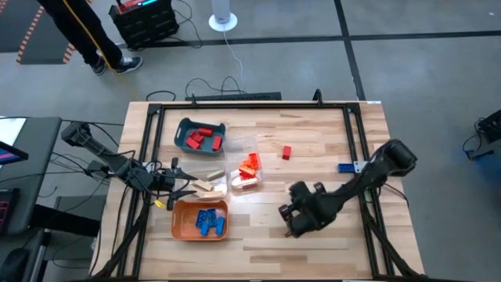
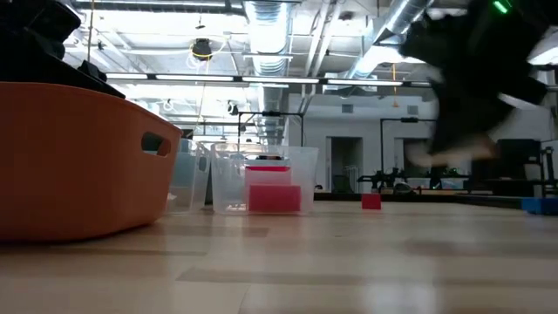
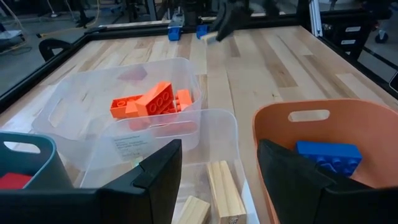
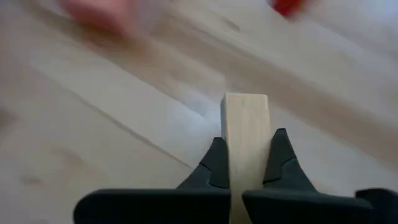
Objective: Sort blocks
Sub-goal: Put the brown block into the left transparent bin, then put the blue game piece into the orange bin
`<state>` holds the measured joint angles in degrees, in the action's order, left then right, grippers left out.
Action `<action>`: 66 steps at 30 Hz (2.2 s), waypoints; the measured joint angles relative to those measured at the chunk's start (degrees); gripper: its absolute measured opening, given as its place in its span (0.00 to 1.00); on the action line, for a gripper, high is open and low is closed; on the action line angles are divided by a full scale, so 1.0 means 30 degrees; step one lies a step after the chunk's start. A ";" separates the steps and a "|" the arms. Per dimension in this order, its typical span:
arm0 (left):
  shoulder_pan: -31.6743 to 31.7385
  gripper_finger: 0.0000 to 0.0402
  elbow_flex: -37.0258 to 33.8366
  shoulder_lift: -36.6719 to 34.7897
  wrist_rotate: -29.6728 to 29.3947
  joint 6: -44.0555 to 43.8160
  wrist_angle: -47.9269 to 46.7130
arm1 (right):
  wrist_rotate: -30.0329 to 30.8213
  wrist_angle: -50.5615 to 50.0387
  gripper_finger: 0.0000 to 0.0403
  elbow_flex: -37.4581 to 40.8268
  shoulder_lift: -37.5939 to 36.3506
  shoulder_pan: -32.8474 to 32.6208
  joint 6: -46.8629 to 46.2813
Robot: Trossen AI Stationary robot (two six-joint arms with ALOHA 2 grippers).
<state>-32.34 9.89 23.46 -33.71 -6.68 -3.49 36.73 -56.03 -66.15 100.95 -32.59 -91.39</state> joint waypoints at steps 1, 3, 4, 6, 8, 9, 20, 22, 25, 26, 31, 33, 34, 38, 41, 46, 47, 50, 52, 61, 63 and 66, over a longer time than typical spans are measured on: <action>0.0003 0.51 0.0000 0.0000 -0.0007 -0.0004 0.0016 | 0.0027 0.0448 0.01 -0.0201 -0.0429 0.0300 0.1297; 0.0000 0.51 0.0000 0.0000 -0.0004 0.0001 0.0130 | 0.0098 0.1967 0.01 -0.0416 -0.1154 0.0920 0.4190; 0.0006 0.51 0.0000 0.0000 -0.0007 0.0001 0.0151 | 0.0145 0.3255 0.01 -0.0416 -0.1418 0.1252 0.5841; 0.0000 0.51 0.0000 0.0007 -0.0007 0.0008 0.0138 | -0.0014 0.6065 0.00 -0.0416 -0.1779 0.1971 0.8881; 0.0007 0.51 0.0000 0.0000 -0.0007 0.0085 0.0246 | -0.0993 0.9084 0.00 -0.0416 -0.1983 0.2942 1.1761; 0.0002 0.51 -0.0007 0.0000 -0.0015 0.0220 0.0433 | -0.1900 1.0728 0.00 -0.0419 -0.2012 0.3485 1.3202; 0.0007 0.51 -0.0007 -0.0045 -0.0471 0.0474 0.0730 | -0.8370 1.6497 0.00 -0.5509 0.3740 0.8345 2.3631; 0.0007 0.51 -0.0015 -0.0065 -0.0519 0.0367 0.0605 | -0.9325 1.6251 0.00 -0.6948 0.5021 0.8745 2.4581; 0.0007 0.51 -0.0015 -0.0217 -0.0561 0.0336 0.0420 | -1.0645 1.6421 0.00 -0.9182 0.6710 0.9093 2.5452; 0.0007 0.51 -0.0015 -0.0224 -0.0584 0.0336 0.0472 | -1.1000 1.6366 0.00 -0.9898 0.7273 0.9164 2.5600; 0.0007 0.51 -0.0015 -0.0322 -0.0721 0.0292 0.0435 | -1.2270 1.5459 0.04 -1.2776 0.9653 0.9320 2.6163; 0.0007 0.51 -0.0015 -0.0353 -0.0721 0.0245 0.0386 | -1.2585 1.4755 0.09 -1.3610 1.0121 0.9442 2.6197; 0.0007 0.51 -0.0015 -0.0410 -0.0735 0.0241 0.0386 | -1.2754 1.4621 0.13 -1.3973 1.0238 0.9526 2.6189; 0.0007 0.51 -0.0015 -0.0535 -0.0747 0.0205 0.0236 | -1.2805 1.3619 0.29 -1.4566 1.0497 0.9703 2.5967; 0.0007 0.51 -0.0015 -0.0621 -0.0748 0.0155 0.0152 | -1.2807 1.3057 0.40 -1.4833 1.0531 0.9685 2.5928; -0.0053 0.51 -0.0015 -0.0628 -0.0720 0.0059 0.0086 | -1.0313 0.8647 0.49 -1.5421 0.9141 0.9568 2.5848; -0.0107 0.51 -0.0015 -0.0634 -0.0721 0.0059 0.0083 | -0.9184 0.7407 0.49 -1.5417 0.8721 0.9524 2.5730; -0.0264 0.51 -0.0015 -0.0629 -0.0714 0.0152 0.0078 | -0.6390 0.4339 0.49 -1.5366 0.7530 0.9441 2.4934; -0.0344 0.51 -0.0015 -0.0633 -0.0714 0.0193 0.0026 | -0.5621 0.2680 0.48 -1.5359 0.7038 0.9525 2.4363; -0.0364 0.51 -0.0015 -0.0627 -0.0676 0.0083 -0.0494 | -0.2605 -0.4939 0.47 -1.5318 0.6275 0.9921 2.1848; -0.0364 0.51 -0.0015 -0.0634 -0.0670 0.0010 -0.0666 | -0.1816 -0.7287 0.47 -1.5315 0.6251 1.0016 2.0918; -0.0364 0.51 -0.0015 -0.0634 -0.0656 -0.0001 -0.0778 | -0.1801 -1.1493 0.47 -1.5275 0.6184 1.0346 1.9417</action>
<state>-33.43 9.85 21.56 -35.68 -6.68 -5.82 31.32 -90.51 -111.97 119.50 -1.56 -33.14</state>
